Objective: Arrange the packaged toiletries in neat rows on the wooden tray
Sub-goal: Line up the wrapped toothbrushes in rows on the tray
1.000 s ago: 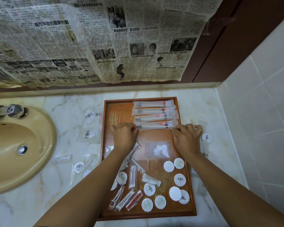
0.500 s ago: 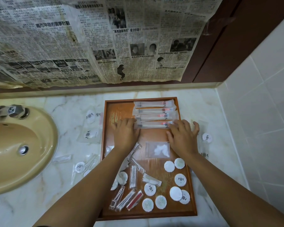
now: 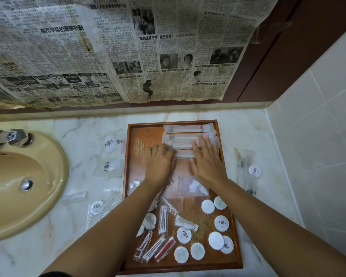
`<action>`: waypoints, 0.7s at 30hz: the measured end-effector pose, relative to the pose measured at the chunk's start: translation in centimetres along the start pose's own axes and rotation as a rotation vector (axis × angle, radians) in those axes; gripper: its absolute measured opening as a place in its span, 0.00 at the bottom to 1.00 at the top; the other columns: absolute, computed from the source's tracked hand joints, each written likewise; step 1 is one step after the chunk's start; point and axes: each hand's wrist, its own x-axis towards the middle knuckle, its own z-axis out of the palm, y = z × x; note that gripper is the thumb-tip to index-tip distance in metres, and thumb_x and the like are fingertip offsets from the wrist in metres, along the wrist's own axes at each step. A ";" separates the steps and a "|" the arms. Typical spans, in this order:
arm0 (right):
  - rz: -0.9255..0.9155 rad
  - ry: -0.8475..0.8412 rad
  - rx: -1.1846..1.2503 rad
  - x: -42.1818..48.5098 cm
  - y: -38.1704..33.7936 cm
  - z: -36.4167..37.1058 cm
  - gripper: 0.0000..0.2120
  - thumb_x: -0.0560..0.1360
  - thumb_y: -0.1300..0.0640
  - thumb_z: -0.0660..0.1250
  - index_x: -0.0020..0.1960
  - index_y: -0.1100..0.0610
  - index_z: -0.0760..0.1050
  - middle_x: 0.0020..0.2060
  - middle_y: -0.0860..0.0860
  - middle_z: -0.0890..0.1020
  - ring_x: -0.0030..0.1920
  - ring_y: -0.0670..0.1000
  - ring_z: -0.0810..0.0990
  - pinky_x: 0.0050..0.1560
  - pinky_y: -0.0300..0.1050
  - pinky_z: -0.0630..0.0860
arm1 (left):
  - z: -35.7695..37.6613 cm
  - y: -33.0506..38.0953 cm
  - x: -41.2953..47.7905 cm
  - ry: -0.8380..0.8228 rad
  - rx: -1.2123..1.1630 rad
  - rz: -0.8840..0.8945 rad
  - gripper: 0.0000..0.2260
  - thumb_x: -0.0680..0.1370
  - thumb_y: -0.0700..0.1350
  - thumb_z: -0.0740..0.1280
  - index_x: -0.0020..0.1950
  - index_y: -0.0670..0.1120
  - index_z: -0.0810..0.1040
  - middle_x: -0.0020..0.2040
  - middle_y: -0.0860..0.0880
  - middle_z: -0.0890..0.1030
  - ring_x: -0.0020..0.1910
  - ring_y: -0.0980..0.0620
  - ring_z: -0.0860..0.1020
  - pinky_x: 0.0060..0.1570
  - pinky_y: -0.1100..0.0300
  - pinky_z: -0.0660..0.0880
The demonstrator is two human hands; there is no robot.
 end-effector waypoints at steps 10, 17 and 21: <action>0.034 0.139 0.155 1.7 0.8 -0.6 0.33 0.76 0.49 0.62 0.78 0.58 0.61 0.82 0.55 0.55 0.82 0.56 0.47 0.80 0.60 0.49 | 0.1 0.0 1.3 -0.057 -0.067 -0.030 0.26 0.81 0.54 0.62 0.76 0.44 0.68 0.74 0.41 0.70 0.74 0.40 0.66 0.72 0.44 0.62; 0.078 -0.050 0.032 4.3 0.8 0.9 0.36 0.83 0.37 0.45 0.83 0.57 0.43 0.83 0.54 0.43 0.82 0.52 0.37 0.81 0.58 0.44 | 2.7 -0.4 5.0 -0.296 0.005 -0.050 0.29 0.85 0.56 0.44 0.83 0.43 0.46 0.84 0.44 0.46 0.82 0.47 0.41 0.80 0.43 0.43; 0.144 -0.059 0.031 4.0 0.6 1.1 0.39 0.82 0.33 0.41 0.83 0.57 0.42 0.82 0.56 0.41 0.81 0.53 0.35 0.81 0.56 0.42 | 3.9 -0.4 4.7 -0.322 0.000 -0.061 0.28 0.87 0.55 0.47 0.83 0.44 0.45 0.83 0.45 0.42 0.82 0.47 0.38 0.79 0.42 0.42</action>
